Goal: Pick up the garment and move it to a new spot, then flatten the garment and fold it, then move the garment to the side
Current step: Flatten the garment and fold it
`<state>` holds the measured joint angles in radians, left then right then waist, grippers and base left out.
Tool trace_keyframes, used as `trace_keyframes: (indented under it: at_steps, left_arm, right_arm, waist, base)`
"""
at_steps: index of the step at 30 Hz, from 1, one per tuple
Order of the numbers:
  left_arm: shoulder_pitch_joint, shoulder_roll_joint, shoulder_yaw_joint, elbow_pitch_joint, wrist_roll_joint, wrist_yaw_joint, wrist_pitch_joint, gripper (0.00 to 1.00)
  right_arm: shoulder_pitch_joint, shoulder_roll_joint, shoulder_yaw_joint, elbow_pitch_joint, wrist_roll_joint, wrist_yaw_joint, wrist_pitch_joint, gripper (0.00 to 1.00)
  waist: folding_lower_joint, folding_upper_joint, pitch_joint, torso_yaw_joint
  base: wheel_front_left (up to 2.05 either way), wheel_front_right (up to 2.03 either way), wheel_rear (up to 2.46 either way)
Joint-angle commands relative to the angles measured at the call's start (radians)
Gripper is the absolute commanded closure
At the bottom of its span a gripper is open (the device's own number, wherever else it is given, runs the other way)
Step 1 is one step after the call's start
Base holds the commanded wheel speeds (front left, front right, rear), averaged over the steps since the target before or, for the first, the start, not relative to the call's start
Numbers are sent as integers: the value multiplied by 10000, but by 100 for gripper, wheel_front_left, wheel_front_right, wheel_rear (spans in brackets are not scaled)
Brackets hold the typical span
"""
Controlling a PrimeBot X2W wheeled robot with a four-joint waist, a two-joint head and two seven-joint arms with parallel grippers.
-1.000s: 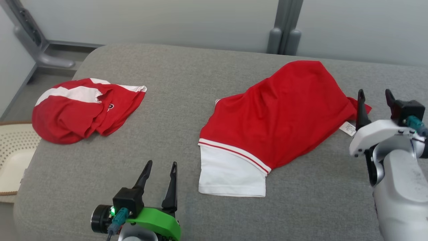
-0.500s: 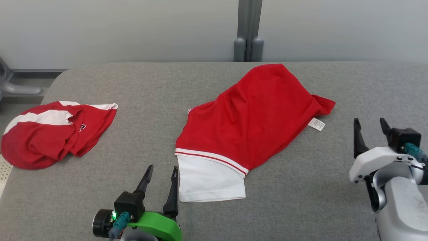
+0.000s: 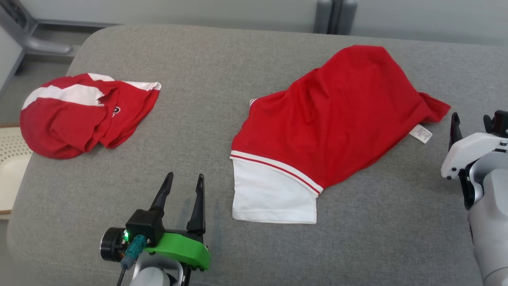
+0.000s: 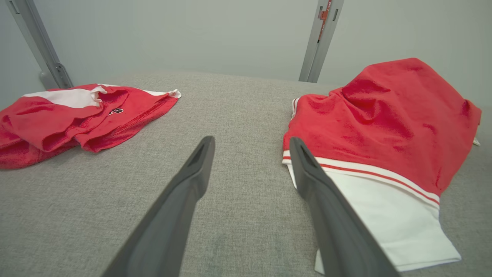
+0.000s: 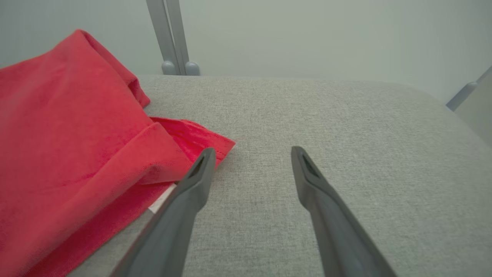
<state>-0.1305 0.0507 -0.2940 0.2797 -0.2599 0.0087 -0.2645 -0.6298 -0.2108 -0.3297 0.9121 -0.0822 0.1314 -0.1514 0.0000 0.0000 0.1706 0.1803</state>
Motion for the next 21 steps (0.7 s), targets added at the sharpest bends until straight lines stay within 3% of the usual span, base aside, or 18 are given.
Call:
trace_keyframes:
  at_steps: [1,8,9,10,12,21]
  left_arm:
    - [-216,15,29,-75,55,-30,4,0]
    - [-334,5,-14,-171,76,-26,4,0]
    - [-333,3,-31,-189,36,3,4,0]
    - [-332,2,-37,-203,-7,21,4,0]
    - [-296,1,-6,-204,-58,85,4,0]
    - [-63,5,27,-137,-162,161,4,0]
  right_arm:
    - [-348,-100,21,283,79,-14,-61,0]
    - [-1404,-230,-396,1821,459,-14,110,0]
    - [-1535,-236,-466,1957,522,-14,11,18]
    - [-1637,-254,-496,2042,555,-14,-85,60]
    - [-1785,-189,-354,2205,564,-14,-285,100]
    - [-1569,148,574,1265,715,-14,-1119,100]
  waist:
    - [0,0,1068,1007]
    - [0,0,1378,1220]
    - [0,0,1394,1225]
    - [0,0,1400,1215]
    - [0,0,1384,1137]
    - [0,0,906,366]
  base:
    - [0,0,0]
    - [0,0,0]
    - [0,0,0]
    - [0,0,0]
    - [0,0,0]
    - [0,0,0]
